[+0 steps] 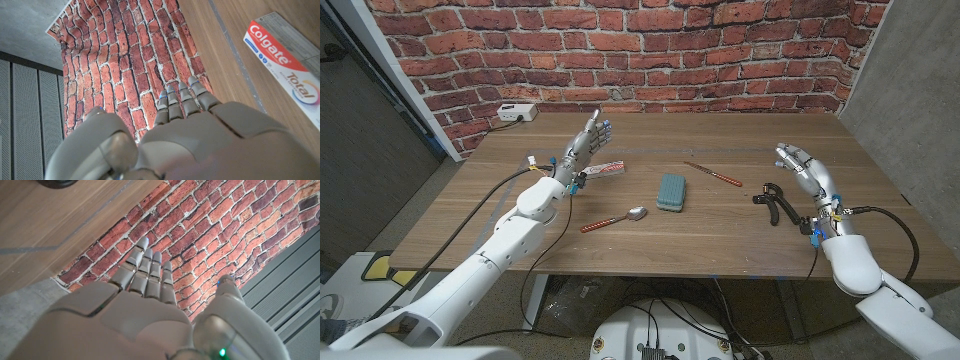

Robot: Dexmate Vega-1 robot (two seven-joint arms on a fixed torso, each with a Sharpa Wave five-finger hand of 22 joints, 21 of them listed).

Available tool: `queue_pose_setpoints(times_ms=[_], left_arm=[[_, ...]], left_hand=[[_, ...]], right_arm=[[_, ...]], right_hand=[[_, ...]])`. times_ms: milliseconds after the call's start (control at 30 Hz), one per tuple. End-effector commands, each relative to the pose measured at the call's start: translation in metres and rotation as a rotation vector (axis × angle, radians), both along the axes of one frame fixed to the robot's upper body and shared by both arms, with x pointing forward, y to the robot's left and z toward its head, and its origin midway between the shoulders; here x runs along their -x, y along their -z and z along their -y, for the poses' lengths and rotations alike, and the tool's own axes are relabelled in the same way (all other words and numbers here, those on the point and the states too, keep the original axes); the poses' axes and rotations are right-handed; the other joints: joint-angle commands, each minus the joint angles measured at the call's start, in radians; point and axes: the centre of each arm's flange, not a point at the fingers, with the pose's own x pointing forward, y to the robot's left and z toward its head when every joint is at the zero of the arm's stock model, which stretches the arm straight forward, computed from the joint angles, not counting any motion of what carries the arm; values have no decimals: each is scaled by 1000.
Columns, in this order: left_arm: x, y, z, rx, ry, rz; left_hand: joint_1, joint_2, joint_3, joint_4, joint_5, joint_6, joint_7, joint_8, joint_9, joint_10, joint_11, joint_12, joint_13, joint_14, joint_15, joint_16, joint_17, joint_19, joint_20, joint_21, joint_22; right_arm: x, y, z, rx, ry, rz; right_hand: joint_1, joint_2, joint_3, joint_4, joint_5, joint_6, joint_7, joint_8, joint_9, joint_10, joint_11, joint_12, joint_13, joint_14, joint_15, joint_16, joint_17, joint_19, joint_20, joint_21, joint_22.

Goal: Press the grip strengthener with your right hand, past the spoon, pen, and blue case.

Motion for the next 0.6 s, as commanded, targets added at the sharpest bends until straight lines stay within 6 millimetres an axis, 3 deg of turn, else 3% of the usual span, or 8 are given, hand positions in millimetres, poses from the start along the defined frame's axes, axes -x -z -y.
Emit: queue_pose_setpoints(times_ms=[33, 600], left_arm=[[2, 7, 4, 11, 14, -17], [1, 6, 11, 17, 32, -1]], left_hand=[[4, 6, -5, 5, 0, 4, 3, -6, 2, 6, 2, -5, 3, 10, 5, -2, 5, 12, 0, 1, 2], [11, 13, -6, 4, -2, 1, 11, -13, 2, 9, 10, -11, 4, 12, 11, -8, 5, 19, 3, -3, 2]], right_arm=[[16, 1, 1, 151, 140, 39], [27, 20, -5, 222, 364, -22]], right_hand=[[9, -1, 4, -6, 5, 6, -3, 6, 5, 13, -1, 7, 5, 10, -5, -1, 1, 18, -23, 8, 2], [27, -3, 8, -13, 8, 8, -7, 4, 5, 13, -6, 3, 5, 15, -12, -7, 0, 19, -21, 0, 1]])
